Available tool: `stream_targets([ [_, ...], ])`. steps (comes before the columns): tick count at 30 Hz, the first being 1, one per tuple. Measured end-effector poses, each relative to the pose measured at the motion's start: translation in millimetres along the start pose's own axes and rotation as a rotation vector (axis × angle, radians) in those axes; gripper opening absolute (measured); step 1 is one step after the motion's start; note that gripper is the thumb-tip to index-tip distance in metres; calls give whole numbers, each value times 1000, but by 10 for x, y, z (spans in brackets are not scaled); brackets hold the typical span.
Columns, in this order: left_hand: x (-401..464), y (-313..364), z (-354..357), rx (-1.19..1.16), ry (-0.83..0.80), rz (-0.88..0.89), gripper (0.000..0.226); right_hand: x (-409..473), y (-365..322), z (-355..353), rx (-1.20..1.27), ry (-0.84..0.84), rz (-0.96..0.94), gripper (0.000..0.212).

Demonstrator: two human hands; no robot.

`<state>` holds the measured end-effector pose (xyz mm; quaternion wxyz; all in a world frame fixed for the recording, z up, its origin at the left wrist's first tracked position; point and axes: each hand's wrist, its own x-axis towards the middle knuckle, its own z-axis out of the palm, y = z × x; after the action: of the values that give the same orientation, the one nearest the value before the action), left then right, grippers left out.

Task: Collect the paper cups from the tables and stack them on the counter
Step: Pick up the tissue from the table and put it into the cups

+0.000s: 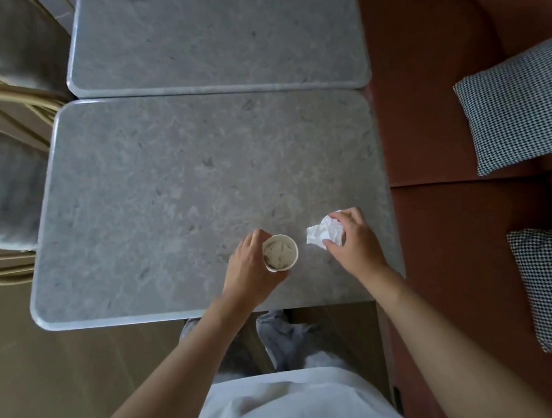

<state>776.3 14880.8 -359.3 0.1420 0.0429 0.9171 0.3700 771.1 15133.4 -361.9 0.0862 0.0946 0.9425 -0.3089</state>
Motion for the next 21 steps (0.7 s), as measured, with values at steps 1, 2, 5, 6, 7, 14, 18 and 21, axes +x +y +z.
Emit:
stream_targets([
  [1, 0, 17, 18, 8, -2, 10, 67, 24, 28, -10, 5, 17, 17, 57],
  [2, -2, 27, 32, 18, -3, 20, 67, 45, 49, -11, 8, 24, 31, 59],
  [5, -9, 24, 55, 31, -3, 27, 67, 97, 82, 31, 10, -13, 65, 69],
  [6, -17, 20, 58, 34, -2, 28, 68, 106, 86, 58, 17, -34, 77, 72],
  [7, -26, 16, 59, 36, -2, 29, 68, 109, 85, 91, 27, -49, 85, 72],
  [14, -27, 30, 40, 44, -1, 33, 69, 29, 21, 321, 35, -97, 62, 68],
  [18, -27, 21, 37, 44, -2, 47, 69, -26, 38, 421, 37, -116, 54, 64],
  [21, -27, 22, 33, 38, -2, 50, 69, -50, 42, 482, 44, -100, 47, 54],
])
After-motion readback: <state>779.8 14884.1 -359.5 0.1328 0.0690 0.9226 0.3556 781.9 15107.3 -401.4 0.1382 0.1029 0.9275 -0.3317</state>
